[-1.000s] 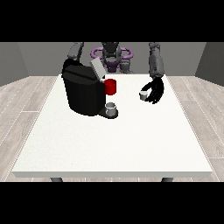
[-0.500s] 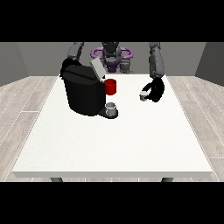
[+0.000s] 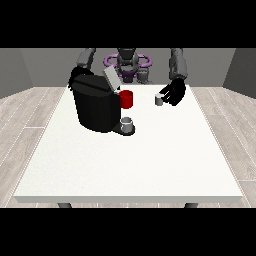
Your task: Insert the coffee pod into the coffee machine and close the lid
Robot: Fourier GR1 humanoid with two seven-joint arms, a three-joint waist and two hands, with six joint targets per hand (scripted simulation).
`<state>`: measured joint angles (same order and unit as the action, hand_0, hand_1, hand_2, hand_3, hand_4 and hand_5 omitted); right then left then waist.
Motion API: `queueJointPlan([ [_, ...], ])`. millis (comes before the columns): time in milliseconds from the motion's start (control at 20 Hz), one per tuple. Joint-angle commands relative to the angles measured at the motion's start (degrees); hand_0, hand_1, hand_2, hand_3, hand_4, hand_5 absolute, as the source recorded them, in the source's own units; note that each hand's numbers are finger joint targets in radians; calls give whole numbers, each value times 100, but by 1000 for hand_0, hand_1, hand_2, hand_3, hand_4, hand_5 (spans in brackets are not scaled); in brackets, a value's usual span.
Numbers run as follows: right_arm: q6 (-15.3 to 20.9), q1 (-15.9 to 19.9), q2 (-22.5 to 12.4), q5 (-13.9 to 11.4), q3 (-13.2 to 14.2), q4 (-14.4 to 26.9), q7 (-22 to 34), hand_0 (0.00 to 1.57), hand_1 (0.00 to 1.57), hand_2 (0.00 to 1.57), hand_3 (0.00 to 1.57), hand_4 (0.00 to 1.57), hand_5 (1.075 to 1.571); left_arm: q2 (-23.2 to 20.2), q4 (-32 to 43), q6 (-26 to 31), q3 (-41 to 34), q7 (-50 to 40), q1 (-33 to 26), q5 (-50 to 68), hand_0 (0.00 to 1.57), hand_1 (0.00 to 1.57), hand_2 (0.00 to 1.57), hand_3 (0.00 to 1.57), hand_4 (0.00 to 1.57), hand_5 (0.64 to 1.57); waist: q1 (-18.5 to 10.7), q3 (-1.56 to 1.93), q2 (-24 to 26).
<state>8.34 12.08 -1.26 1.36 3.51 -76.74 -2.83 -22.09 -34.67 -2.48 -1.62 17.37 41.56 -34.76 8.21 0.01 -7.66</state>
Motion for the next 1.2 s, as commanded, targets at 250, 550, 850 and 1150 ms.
queueJointPlan([
  [250, -42, 297, -67, -6, 61, 475, -79, 0, 0, 0, 0, 443, 1571, -188, -412, 870, 9, -244, 897, 2, 1255, 1255, 1332, 1288, 556, 1571, 0, 0, 105],
  [550, -223, 229, -161, 103, 118, 507, -232, 0, 0, 0, 0, 489, 1571, 23, -532, 906, -23, -619, 1062, -57, 1255, 1255, 1332, 1288, 556, 1571, 147, 1, 212],
  [850, -261, 377, 28, 132, -272, 166, -179, 0, 0, 0, 0, 500, 1571, -382, -385, 960, -394, -959, 1825, 4, 1017, 1017, 1206, 1226, 503, 1571, 615, 0, -34],
  [1150, -173, 392, -78, -138, -475, -152, 65, 0, 0, 0, 0, 492, 1571, -606, -163, 1236, -673, -1083, 2235, 178, 1255, 1255, 1287, 1219, 471, 1571, 913, -1, -237],
])
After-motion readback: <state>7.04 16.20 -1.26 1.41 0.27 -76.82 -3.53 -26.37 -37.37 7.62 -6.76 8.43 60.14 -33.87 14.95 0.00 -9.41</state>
